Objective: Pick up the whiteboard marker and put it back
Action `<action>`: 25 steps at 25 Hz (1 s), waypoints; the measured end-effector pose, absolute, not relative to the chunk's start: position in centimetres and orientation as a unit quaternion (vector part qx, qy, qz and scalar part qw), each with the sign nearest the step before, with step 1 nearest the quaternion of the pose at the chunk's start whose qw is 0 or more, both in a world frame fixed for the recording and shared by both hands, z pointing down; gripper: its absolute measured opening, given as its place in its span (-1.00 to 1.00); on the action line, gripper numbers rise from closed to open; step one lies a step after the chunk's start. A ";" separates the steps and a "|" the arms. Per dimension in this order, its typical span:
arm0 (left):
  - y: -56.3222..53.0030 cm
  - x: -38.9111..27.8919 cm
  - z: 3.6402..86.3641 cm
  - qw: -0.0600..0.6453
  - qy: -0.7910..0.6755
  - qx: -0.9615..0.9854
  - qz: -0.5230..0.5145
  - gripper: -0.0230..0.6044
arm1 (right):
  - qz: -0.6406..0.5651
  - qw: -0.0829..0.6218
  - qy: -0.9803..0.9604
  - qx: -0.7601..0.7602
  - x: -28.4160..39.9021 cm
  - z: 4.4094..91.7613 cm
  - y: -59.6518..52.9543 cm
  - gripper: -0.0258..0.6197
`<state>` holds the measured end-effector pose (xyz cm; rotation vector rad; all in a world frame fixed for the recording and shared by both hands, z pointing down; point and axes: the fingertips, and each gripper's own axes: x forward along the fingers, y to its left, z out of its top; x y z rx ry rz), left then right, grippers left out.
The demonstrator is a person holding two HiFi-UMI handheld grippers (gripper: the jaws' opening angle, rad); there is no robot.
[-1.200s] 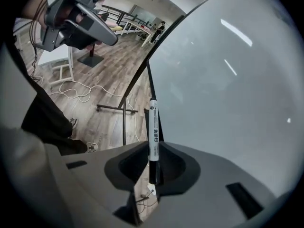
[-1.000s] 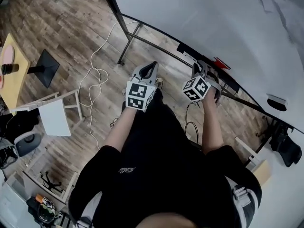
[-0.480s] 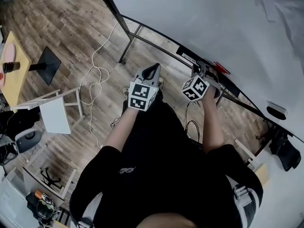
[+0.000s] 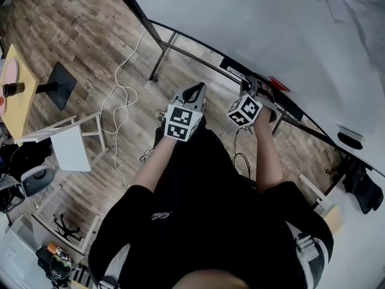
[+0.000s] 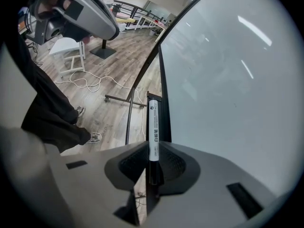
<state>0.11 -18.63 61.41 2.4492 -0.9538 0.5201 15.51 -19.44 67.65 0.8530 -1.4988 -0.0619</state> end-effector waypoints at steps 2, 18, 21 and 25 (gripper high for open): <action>-18.6 0.1 61.3 0.228 -0.347 0.890 0.191 -0.90 | -0.022 0.652 -0.661 0.372 15.5 67.6 -19.4 -0.75; -19.7 1.9 60.9 0.219 -0.340 0.892 0.203 -0.90 | 0.002 0.631 -0.679 0.376 15.7 67.4 -19.5 -0.74; -19.8 2.5 60.6 0.214 -0.337 0.894 0.206 -0.90 | 0.007 0.599 -0.690 0.406 15.9 66.7 -19.6 -0.55; -20.2 3.1 59.9 0.203 -0.344 0.894 0.205 -0.90 | 0.040 0.515 -0.724 0.456 15.1 64.6 -19.8 -0.46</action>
